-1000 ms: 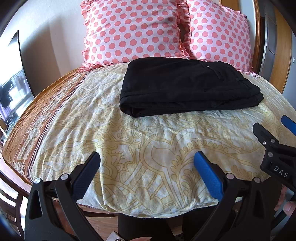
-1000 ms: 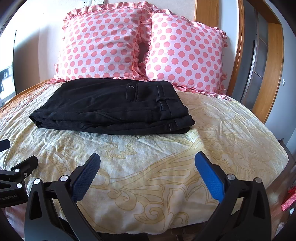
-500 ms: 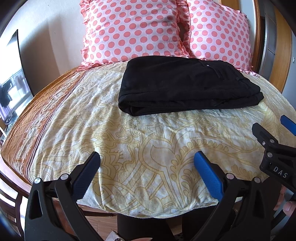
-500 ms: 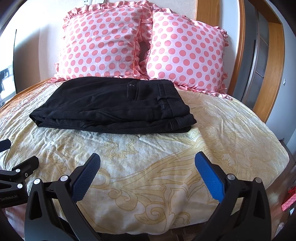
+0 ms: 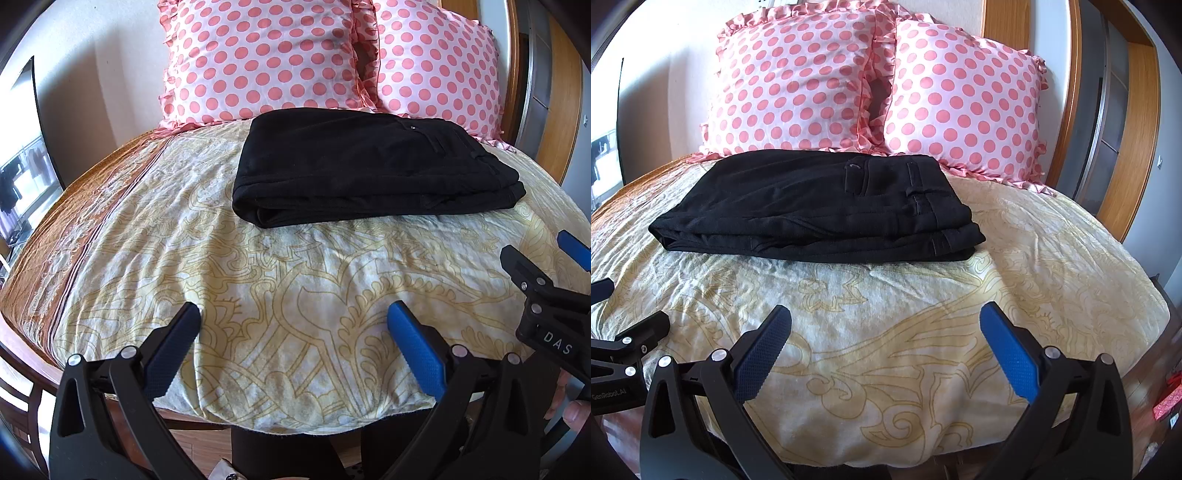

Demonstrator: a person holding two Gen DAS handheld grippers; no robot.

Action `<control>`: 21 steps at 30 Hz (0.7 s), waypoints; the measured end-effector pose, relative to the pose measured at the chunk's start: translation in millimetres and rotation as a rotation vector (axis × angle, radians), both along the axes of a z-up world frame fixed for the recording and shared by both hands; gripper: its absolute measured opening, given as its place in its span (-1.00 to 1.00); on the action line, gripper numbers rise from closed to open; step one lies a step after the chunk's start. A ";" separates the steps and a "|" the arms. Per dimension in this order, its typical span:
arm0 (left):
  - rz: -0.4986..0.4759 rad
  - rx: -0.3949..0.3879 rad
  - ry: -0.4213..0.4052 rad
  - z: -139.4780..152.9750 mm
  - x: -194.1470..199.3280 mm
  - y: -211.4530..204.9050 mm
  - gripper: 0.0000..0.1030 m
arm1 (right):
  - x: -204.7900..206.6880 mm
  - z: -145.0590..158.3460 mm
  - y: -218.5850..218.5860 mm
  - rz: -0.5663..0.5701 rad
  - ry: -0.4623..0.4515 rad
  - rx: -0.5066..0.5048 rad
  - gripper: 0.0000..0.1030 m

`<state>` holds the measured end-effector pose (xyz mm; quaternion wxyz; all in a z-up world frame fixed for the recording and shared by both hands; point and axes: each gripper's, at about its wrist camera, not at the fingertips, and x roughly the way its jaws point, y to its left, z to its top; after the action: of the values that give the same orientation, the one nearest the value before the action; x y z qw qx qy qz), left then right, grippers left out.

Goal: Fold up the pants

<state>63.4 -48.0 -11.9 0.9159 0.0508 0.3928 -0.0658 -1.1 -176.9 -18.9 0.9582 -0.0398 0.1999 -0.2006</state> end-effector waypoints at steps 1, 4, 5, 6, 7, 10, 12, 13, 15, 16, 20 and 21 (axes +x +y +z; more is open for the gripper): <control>0.000 -0.001 0.000 0.0 0.0 -0.1 0.96 | -0.3 -0.6 1.1 0.000 0.000 0.000 0.97; 0.001 -0.001 0.001 0.1 0.0 -0.2 0.96 | 0.5 0.3 0.0 0.000 0.001 0.000 0.97; 0.000 0.000 0.001 -0.1 0.0 -0.2 0.96 | 0.6 0.5 0.0 0.000 0.001 0.000 0.97; 0.001 0.000 0.000 0.1 -0.1 -0.2 0.96 | 0.6 0.5 0.1 0.000 0.001 0.000 0.97; 0.001 -0.001 0.000 0.1 -0.1 -0.1 0.96 | 0.8 0.7 0.0 0.000 0.001 0.001 0.97; 0.002 -0.002 0.001 0.2 -0.1 -0.2 0.96 | 0.4 0.1 0.3 0.000 0.003 0.002 0.97; 0.002 -0.005 0.000 0.2 -0.6 -0.2 0.96 | 0.7 -0.8 -0.7 -0.001 0.005 0.005 0.97; 0.002 -0.004 -0.002 0.3 -1.0 -0.4 0.96 | 0.6 -1.3 -1.1 -0.001 0.008 0.007 0.97; 0.001 -0.003 -0.002 0.5 -1.3 -0.8 0.96 | 0.1 -1.9 -1.2 -0.001 0.010 0.011 0.97; 0.000 -0.005 -0.001 0.3 -1.2 -0.8 0.96 | -0.2 -1.9 -1.5 -0.001 0.010 0.012 0.97; 0.001 -0.012 0.007 0.5 -1.0 -0.2 0.96 | -0.2 -1.3 -2.3 0.001 0.009 0.010 0.97; 0.001 -0.013 0.007 0.5 -1.0 -0.2 0.96 | -0.5 -1.7 -1.9 0.001 0.010 0.011 0.97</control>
<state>62.4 -48.2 -11.4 0.9148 0.0443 0.3956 -0.0682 -1.6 -178.8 -20.6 0.9576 -0.0357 0.2056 -0.1988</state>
